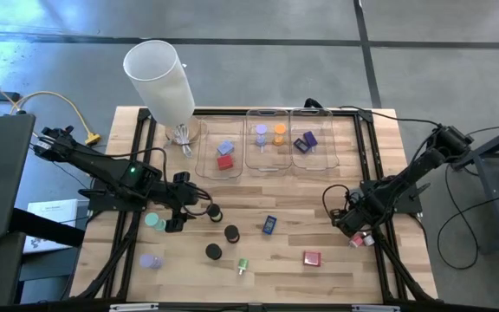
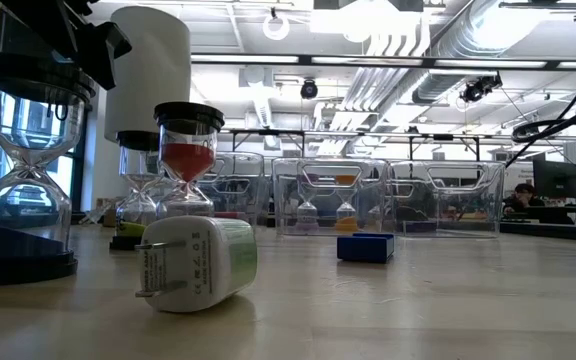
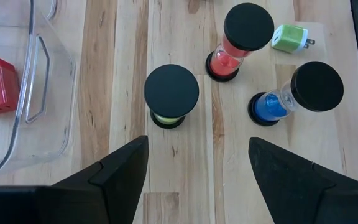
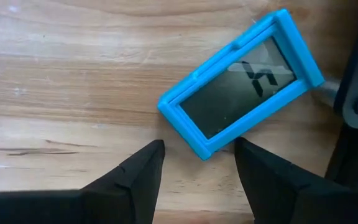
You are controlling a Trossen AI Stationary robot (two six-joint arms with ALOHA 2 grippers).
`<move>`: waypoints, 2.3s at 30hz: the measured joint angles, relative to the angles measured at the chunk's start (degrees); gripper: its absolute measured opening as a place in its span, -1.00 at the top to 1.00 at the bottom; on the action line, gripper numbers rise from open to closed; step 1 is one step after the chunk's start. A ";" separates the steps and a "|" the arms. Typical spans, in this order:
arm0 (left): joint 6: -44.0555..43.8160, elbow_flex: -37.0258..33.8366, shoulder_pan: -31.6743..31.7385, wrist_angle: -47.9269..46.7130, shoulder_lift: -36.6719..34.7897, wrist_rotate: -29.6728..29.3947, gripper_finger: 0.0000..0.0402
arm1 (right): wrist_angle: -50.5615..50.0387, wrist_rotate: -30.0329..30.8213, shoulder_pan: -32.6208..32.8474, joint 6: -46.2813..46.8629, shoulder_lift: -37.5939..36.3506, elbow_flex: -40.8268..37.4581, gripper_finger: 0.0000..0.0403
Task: Pick & Place Office items
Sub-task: Put the light blue digital clock into the right transparent bin
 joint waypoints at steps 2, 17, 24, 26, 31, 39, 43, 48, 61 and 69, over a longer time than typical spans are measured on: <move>0.00 0.00 0.00 0.00 0.00 0.00 -0.35 | 0.06 0.00 0.00 -0.56 0.00 0.00 0.04; 0.00 0.00 0.00 0.00 0.00 0.00 -0.35 | 0.06 1.19 0.07 -5.38 0.00 0.04 0.04; 0.00 0.00 0.00 0.00 0.00 0.00 -0.35 | 0.26 1.51 0.07 -6.15 0.00 0.04 0.00; 0.00 0.00 0.00 0.00 0.00 0.00 -0.35 | 0.41 1.46 0.07 -6.27 0.00 0.04 -0.06; 0.01 0.00 0.00 -0.02 0.00 -0.01 -0.35 | 1.15 1.16 0.05 -5.66 0.00 0.11 -0.29; 0.00 0.00 0.00 -0.02 0.00 0.00 -0.35 | 0.67 3.13 0.04 6.61 -0.02 0.11 -0.39; 0.02 -0.02 0.00 -0.04 0.00 0.00 -0.35 | 0.37 3.35 0.04 10.21 -0.02 0.11 -0.38; 0.04 -1.62 0.00 0.00 -0.02 0.00 -0.35 | 0.05 4.46 0.04 13.95 -0.02 0.09 -0.39; 2.55 -4.72 0.00 -0.04 -0.02 0.00 -0.35 | -0.51 3.31 -6.62 18.77 0.00 0.00 -0.38; 7.91 -4.77 0.00 -0.02 -0.02 0.00 -0.35 | -0.10 1.19 -10.46 19.52 0.00 0.00 -0.38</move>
